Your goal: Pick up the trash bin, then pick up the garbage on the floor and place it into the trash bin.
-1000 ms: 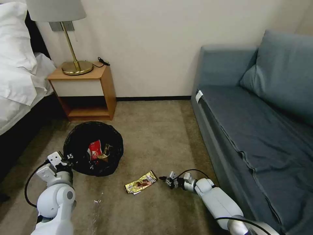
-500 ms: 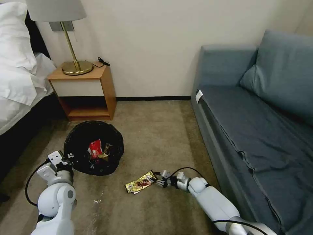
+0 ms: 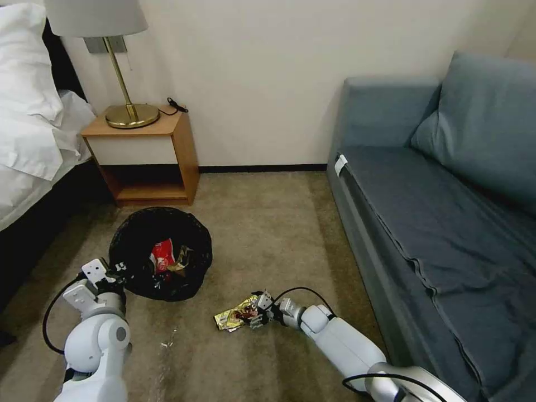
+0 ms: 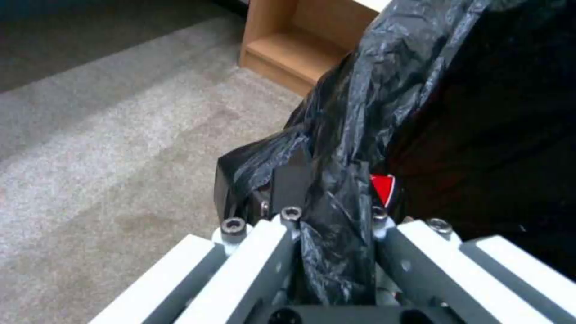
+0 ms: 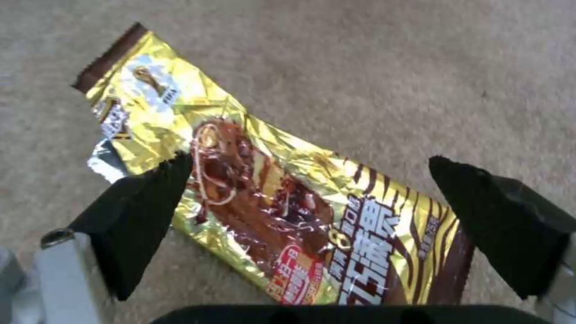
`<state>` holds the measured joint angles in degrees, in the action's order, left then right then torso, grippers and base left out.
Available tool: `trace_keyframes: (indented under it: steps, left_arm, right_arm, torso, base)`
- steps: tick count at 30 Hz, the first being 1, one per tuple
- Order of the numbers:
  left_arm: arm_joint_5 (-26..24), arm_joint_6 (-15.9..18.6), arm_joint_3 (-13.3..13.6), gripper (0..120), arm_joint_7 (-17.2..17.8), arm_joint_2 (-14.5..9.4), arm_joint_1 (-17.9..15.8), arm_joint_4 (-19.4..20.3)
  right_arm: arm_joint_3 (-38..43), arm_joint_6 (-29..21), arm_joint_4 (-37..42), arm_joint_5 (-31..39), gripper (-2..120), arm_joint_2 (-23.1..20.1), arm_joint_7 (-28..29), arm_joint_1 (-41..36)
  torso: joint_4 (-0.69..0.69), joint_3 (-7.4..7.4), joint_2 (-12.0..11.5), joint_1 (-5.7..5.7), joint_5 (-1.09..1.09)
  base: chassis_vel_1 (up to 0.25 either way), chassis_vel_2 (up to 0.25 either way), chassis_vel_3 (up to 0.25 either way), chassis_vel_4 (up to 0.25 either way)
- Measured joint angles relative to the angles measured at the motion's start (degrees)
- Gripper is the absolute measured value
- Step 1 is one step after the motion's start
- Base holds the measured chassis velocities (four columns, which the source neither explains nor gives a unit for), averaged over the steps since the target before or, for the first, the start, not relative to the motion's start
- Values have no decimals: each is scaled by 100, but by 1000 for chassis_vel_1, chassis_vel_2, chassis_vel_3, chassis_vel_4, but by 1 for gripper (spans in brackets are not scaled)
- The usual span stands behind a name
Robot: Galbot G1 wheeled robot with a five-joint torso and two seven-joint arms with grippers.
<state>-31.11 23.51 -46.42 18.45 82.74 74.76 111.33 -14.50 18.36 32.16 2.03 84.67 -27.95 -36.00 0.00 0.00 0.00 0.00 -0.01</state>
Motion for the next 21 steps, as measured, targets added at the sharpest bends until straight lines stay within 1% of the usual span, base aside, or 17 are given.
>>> trace_keyframes:
  steps: [4,6,7,11,21]
  left_arm:
    - [33,19,13,1,15,25,6,41]
    - [33,19,13,1,15,25,6,41]
    - [38,21,4,1,22,29,30,54]
    - [38,22,-32,1,28,29,61,89]
    - [42,24,-28,1,33,38,80,92]
  right_arm:
    - [43,-116,-171,6,100,145,-55,51]
    - [43,-116,-171,6,100,145,-55,51]
    - [73,-211,-287,28,100,219,-190,70]
    - [196,-235,-565,-84,100,307,-335,90]
    - [394,-342,-651,-29,100,373,-388,142]
  torso:
    - [0,0,0,0,0]
    - [0,0,0,0,0]
    - [0,0,0,0,0]
    - [0,0,0,0,1]
    - [0,0,0,0,0]
  base:
    - [0,0,0,0]
    - [0,0,0,0]
    - [0,0,0,0]
    - [0,0,0,0]
    - [0,0,0,0]
